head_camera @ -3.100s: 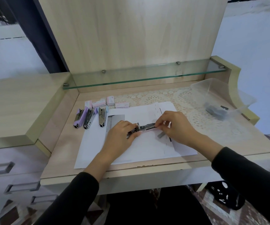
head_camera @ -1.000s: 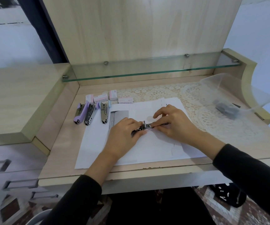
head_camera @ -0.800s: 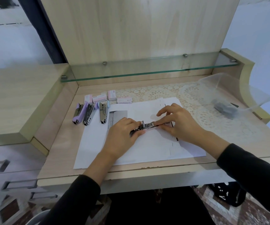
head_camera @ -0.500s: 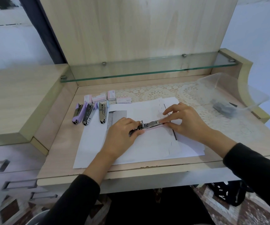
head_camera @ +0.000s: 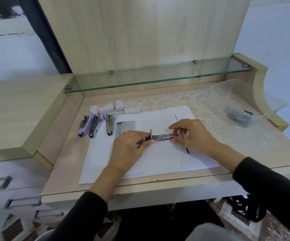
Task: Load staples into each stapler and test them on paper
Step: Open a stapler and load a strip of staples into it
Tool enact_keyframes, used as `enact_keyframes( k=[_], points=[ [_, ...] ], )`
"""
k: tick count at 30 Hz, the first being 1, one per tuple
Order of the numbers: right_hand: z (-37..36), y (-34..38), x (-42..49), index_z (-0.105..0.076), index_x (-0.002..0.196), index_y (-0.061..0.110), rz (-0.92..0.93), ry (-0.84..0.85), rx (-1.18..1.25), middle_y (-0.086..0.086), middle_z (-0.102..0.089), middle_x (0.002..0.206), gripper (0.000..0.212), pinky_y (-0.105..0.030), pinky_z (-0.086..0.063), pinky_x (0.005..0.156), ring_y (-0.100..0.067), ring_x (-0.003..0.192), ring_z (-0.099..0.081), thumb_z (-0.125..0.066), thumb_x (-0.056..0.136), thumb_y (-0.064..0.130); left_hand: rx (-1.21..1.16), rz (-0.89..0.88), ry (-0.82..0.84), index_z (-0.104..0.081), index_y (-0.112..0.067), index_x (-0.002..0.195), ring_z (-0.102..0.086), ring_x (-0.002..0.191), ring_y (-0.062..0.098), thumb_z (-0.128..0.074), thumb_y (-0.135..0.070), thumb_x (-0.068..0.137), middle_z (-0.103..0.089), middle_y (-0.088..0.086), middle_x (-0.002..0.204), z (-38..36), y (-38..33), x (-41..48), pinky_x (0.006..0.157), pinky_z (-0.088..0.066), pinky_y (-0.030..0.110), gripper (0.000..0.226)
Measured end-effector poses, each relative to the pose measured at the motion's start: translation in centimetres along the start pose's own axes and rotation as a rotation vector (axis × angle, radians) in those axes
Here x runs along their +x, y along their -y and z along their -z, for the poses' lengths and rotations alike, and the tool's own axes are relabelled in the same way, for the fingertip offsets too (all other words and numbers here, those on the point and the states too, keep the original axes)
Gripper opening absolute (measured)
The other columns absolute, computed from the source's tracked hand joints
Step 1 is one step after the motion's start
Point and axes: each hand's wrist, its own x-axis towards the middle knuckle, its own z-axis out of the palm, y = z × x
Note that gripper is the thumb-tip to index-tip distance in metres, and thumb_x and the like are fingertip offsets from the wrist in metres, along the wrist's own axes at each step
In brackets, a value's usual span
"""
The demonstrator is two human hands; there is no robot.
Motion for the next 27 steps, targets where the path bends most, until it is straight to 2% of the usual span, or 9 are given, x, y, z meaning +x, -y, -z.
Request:
enact_keyframes(
  k=[3, 7, 10, 12, 16, 21, 24, 27],
  points=[
    [-0.4, -0.1, 0.1, -0.073, 0.089, 0.008, 0.015, -0.002, -0.008, 0.001, -0.059, 0.075, 0.02, -0.006, -0.037, 0.061, -0.012, 0.059, -0.051, -0.076, 0.07, 0.008, 0.037, -0.022, -0.007, -0.073, -0.01, 0.091, -0.06, 0.067, 0.012, -0.06, -0.036, 0.077, -0.072, 0.0, 0.075, -0.1, 0.1, 0.0, 0.063, -0.047, 0.028, 0.032],
    [-0.8, -0.2, 0.0, -0.074, 0.087, 0.007, 0.031, -0.032, 0.01, 0.0, -0.056, 0.071, 0.019, -0.013, -0.034, 0.059, -0.015, 0.058, -0.049, -0.077, 0.068, 0.007, 0.045, -0.056, 0.059, -0.07, -0.017, 0.103, -0.054, 0.074, 0.011, -0.056, -0.026, 0.081, -0.07, -0.002, 0.083, -0.3, 0.6, 0.0, 0.062, -0.047, 0.029, 0.028],
    [-1.0, -0.1, -0.1, -0.074, 0.086, 0.006, 0.025, -0.055, 0.053, -0.001, -0.055, 0.07, 0.018, -0.014, -0.034, 0.059, -0.007, 0.057, -0.046, -0.076, 0.069, 0.005, 0.078, -0.095, 0.143, -0.069, -0.027, 0.105, -0.055, 0.076, 0.019, -0.05, -0.014, 0.082, -0.064, 0.001, 0.087, -0.4, 0.7, 0.2, 0.063, -0.042, 0.03, 0.032],
    [-1.2, -0.2, -0.1, -0.074, 0.086, 0.006, 0.029, -0.058, 0.055, -0.002, -0.057, 0.071, 0.018, -0.014, -0.035, 0.059, -0.009, 0.057, -0.047, -0.076, 0.069, 0.005, 0.097, -0.081, 0.178, -0.071, -0.027, 0.101, -0.056, 0.076, 0.021, -0.044, -0.016, 0.082, -0.063, 0.002, 0.088, -0.3, 0.5, 0.4, 0.065, -0.038, 0.03, 0.035],
    [-1.3, -0.3, 0.0, -0.074, 0.087, 0.006, 0.019, -0.06, 0.066, -0.009, -0.063, 0.076, 0.019, -0.01, -0.038, 0.058, -0.012, 0.058, -0.048, -0.077, 0.068, 0.005, 0.102, -0.049, 0.215, -0.071, -0.026, 0.1, -0.058, 0.073, 0.023, -0.044, -0.017, 0.083, -0.063, 0.003, 0.089, -0.1, 0.3, 0.4, 0.066, -0.035, 0.028, 0.034],
    [-1.5, -0.4, 0.0, -0.074, 0.085, 0.007, 0.024, -0.071, 0.071, -0.012, -0.065, 0.076, 0.017, -0.009, -0.036, 0.058, -0.005, 0.057, -0.048, -0.077, 0.068, 0.006, 0.087, -0.05, 0.202, -0.07, -0.024, 0.103, -0.058, 0.073, 0.021, -0.046, -0.02, 0.085, -0.064, 0.002, 0.089, 0.0, 0.3, 0.2, 0.065, -0.039, 0.029, 0.03],
    [-1.6, -0.4, -0.1, -0.074, 0.084, 0.007, 0.026, -0.077, 0.052, -0.013, -0.068, 0.078, 0.016, -0.022, -0.04, 0.061, -0.017, 0.059, -0.052, -0.077, 0.069, 0.006, 0.106, -0.04, 0.18, -0.069, -0.02, 0.104, -0.059, 0.075, 0.019, -0.048, -0.024, 0.086, -0.065, 0.0, 0.087, 0.0, 0.4, 0.2, 0.068, -0.04, 0.029, 0.028],
    [-1.3, -0.2, -0.2, -0.074, 0.085, 0.007, 0.044, -0.069, 0.036, -0.011, -0.07, 0.082, 0.017, -0.021, -0.039, 0.063, -0.017, 0.063, -0.053, -0.077, 0.069, 0.008, 0.132, -0.01, 0.189, -0.069, -0.019, 0.102, -0.058, 0.078, 0.014, -0.047, -0.031, 0.086, -0.067, -0.003, 0.087, 0.2, 0.4, 0.3, 0.072, -0.035, 0.026, 0.03]
  ],
)
